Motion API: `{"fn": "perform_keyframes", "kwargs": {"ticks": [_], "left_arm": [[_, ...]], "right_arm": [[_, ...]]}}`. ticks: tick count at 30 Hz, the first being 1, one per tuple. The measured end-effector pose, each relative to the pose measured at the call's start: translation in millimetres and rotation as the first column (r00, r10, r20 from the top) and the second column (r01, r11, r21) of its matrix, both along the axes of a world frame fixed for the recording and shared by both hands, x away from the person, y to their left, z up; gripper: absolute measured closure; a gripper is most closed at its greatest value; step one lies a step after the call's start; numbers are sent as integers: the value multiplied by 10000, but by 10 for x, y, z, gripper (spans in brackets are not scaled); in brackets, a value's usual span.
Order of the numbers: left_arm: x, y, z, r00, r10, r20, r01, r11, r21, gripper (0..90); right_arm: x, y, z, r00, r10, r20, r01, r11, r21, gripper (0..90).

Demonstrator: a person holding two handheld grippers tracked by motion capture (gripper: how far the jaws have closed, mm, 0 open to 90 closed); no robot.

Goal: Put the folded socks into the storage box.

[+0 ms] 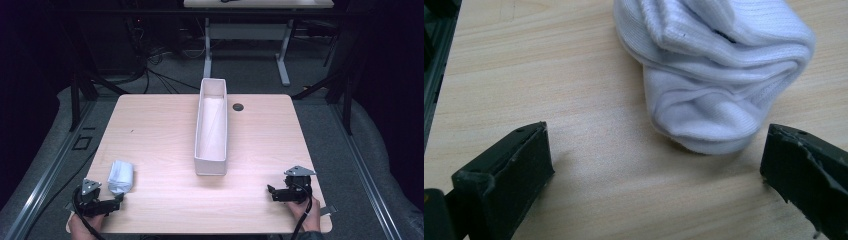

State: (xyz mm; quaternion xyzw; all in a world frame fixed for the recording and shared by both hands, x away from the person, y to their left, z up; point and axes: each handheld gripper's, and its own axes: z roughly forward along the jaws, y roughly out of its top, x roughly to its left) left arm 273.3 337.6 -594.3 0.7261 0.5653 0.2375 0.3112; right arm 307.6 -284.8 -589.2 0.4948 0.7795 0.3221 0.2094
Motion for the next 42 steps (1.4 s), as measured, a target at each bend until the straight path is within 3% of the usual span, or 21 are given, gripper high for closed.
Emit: {"fn": "perform_keyframes", "kwargs": {"ticks": [8,12,13,17,20,22,24,26,27,28,29,30,31,33,42], "left_arm": [[15,-10,11,9999,66,-124,-65,10000,37,0],[21,-14,37,9991,-9,-423,14,9999,127,0],[33,-12,67,9967,-181,-793,195,9997,176,0],[59,-6,159,9860,-467,-1598,483,9988,60,0],[67,-9,229,9816,-531,-1833,556,9984,85,0],[83,-23,360,9744,-569,-2175,629,9978,204,0],[92,-30,407,9728,-550,-2250,617,9978,226,0],[132,-39,555,9641,-535,-2603,626,9977,269,0],[132,-39,555,9641,-535,-2603,626,9977,269,0],[171,-57,641,9498,-412,-3102,534,9981,308,0],[171,-57,641,9498,-412,-3102,534,9981,308,0],[207,-87,718,9416,-481,-3332,588,9980,220,0],[207,-87,718,9416,-481,-3332,588,9980,220,0],[268,-149,821,9332,-640,-3537,746,9971,165,0],[502,-380,1012,9164,-1087,-3853,1197,9928,44,0]], "right_arm": [[6,-5,-3,10000,-44,-30,45,10000,70,0],[7,-7,1,10000,-48,-71,48,10000,39,0],[8,-6,-1,10000,-62,-59,63,10000,62,0],[8,-5,-1,10000,-74,-44,74,10000,52,0],[9,-6,0,10000,-84,-46,84,10000,49,0],[9,-6,-2,10000,-74,-26,74,10000,54,0],[9,-6,-1,10000,-82,-47,82,10000,54,0],[8,-5,-2,10000,-73,-15,73,10000,48,0],[8,-5,-2,10000,-73,-15,73,10000,48,0],[8,-5,-2,10000,-71,-13,71,10000,47,0],[8,-5,-2,10000,-71,-13,71,10000,47,0],[7,-4,-1,10000,-82,-27,83,10000,41,0],[8,-5,-2,10000,-72,-15,72,10000,48,0],[9,-6,-2,10000,-73,-25,73,10000,54,0],[9,-6,-1,10000,-74,-51,75,10000,59,0]]}}
